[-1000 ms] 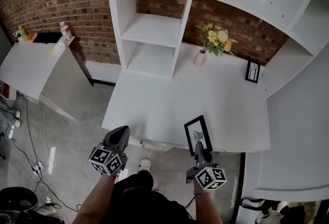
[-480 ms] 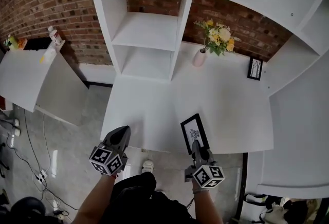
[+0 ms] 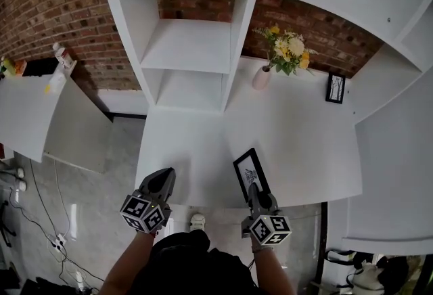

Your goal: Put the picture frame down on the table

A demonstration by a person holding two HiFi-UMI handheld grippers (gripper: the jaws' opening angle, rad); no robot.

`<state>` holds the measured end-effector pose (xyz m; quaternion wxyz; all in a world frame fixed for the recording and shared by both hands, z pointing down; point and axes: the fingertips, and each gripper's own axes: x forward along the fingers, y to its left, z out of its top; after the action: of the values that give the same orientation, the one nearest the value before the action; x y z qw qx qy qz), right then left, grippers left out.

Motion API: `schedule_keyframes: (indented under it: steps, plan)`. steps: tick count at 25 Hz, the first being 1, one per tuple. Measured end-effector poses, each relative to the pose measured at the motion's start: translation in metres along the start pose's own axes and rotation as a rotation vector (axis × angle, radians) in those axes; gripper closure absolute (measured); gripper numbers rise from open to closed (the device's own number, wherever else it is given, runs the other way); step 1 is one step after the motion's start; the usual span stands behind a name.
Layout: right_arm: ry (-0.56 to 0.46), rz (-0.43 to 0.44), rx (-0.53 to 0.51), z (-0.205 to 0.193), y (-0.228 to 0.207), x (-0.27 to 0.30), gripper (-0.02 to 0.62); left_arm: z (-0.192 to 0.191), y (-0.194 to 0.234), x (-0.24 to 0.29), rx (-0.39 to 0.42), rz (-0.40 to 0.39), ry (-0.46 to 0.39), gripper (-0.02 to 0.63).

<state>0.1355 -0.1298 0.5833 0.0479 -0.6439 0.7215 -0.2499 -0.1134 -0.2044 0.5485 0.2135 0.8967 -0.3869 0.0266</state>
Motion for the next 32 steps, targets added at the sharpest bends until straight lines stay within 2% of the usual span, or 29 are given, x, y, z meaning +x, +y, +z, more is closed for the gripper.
schedule_keyframes:
  steps: [4,15,26,32]
  plan:
    - [0.003,-0.006,-0.020,-0.001,0.007,0.013,0.577,0.005,0.003,0.010,0.019,-0.031,0.003,0.614]
    - [0.093,-0.013,-0.107,-0.008,0.013,0.032,0.574,0.014,0.007,0.022,-0.021,-0.045,-0.016,0.614]
    - [0.194,0.002,-0.189,-0.018,-0.001,0.035,0.559,0.009,0.004,0.023,-0.035,0.004,-0.015,0.614]
    - [0.223,0.023,-0.211,-0.015,-0.012,0.036,0.515,0.010,-0.012,0.041,-0.038,0.000,-0.016,0.614]
